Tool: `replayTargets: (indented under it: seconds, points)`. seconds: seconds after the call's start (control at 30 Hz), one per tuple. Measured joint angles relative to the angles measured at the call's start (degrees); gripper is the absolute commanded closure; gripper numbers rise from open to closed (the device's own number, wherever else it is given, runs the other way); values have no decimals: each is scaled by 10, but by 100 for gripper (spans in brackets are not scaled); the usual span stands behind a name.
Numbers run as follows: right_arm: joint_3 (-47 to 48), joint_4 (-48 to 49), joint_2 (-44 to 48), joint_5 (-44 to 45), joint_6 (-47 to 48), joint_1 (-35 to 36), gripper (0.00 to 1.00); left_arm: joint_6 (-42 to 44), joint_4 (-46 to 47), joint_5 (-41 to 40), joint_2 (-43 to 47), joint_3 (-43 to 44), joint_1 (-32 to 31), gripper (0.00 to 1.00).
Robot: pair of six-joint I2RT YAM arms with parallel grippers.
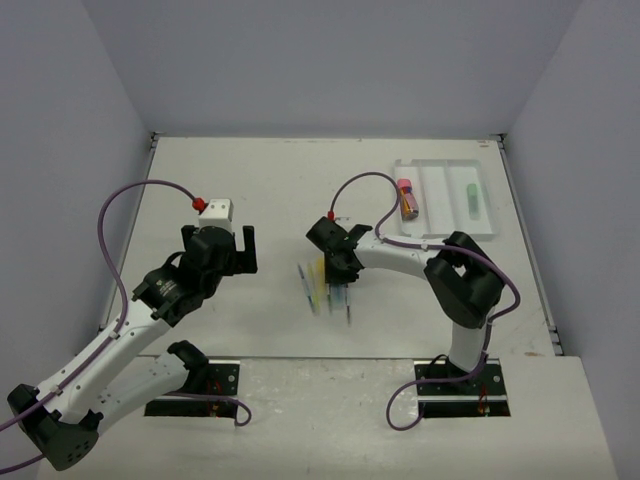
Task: Sort the stationery into containers
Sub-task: Pick up the pen from the center of the board.
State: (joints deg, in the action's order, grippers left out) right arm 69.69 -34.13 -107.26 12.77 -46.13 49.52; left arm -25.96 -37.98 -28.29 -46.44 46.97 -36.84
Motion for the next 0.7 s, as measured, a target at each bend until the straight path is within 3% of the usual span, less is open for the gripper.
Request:
replayTargets:
  seconds: [0.1, 0.3, 0.5, 0.7]
  points:
    - [0, 0, -1, 0, -2, 0, 69, 0, 0, 0, 0, 0, 0, 0]
    - [1, -2, -1, 2, 0, 1, 91, 0, 0, 0, 0, 0, 0, 0]
    - [1, -23, 18, 12, 8, 1, 92, 0, 0, 0, 0, 0, 0, 0]
    - [25, -60, 124, 36, 52, -22, 92, 0, 0, 0, 2, 0, 0, 0]
